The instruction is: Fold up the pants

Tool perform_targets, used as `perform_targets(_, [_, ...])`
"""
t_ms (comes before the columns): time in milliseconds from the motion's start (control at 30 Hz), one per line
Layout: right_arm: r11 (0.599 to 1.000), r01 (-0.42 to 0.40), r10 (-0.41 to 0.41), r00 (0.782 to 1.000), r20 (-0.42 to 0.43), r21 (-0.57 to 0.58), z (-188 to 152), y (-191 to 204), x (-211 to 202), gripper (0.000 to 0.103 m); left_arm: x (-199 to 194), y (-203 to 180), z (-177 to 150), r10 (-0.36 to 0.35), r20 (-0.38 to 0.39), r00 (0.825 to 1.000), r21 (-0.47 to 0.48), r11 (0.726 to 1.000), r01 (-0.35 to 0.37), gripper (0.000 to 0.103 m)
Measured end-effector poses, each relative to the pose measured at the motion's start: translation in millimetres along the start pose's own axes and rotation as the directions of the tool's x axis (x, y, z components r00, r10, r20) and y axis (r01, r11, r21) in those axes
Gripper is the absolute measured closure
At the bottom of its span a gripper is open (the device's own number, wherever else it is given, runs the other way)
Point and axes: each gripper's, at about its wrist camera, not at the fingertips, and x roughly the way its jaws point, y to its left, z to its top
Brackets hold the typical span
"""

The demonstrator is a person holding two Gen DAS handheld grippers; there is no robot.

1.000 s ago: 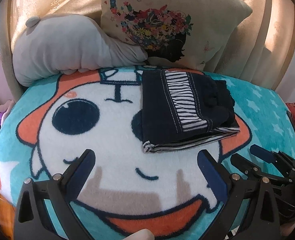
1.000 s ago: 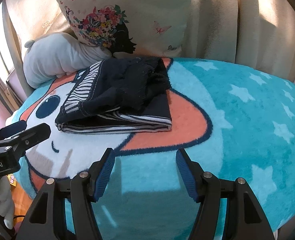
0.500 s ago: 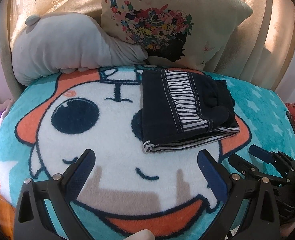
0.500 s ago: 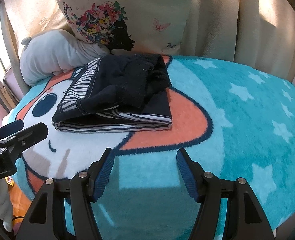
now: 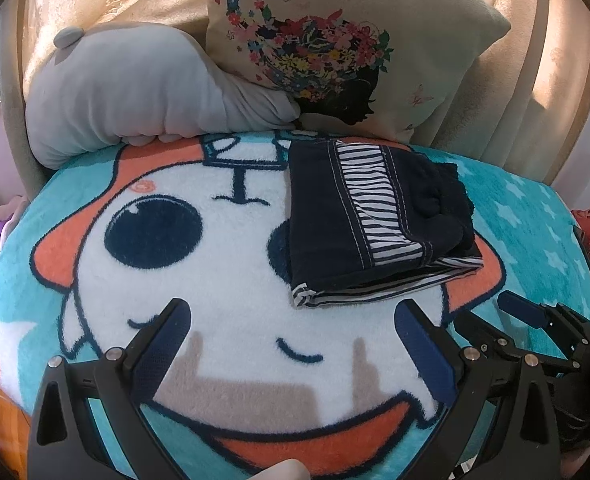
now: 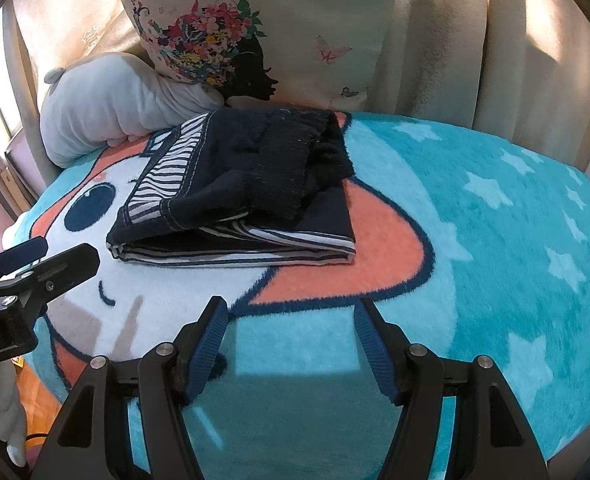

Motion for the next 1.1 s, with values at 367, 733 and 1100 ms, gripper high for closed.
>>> perform_targets(367, [1.0, 0.01, -0.01, 1.0, -0.006, -0.01, -0.6, 5.0, 1.1, 0.033, 0.1, 0.1, 0.1, -0.001, -0.003, 1.0, -0.004, 1.0, 0.001, 0.001])
perform_targets(733, [1.0, 0.008, -0.008, 1.0, -0.01, -0.013, -1.5, 3.9, 3.0, 0.032, 1.0, 0.6, -0.9, -0.006, -0.01, 1.0, -0.007, 1.0, 0.005, 0.002])
perform_targets(1100, [1.0, 0.017, -0.017, 1.0, -0.018, -0.021, -1.9, 11.9, 5.8, 0.032, 2.5, 2.4, -1.8, -0.008, -0.018, 1.0, -0.024, 1.0, 0.007, 0.002])
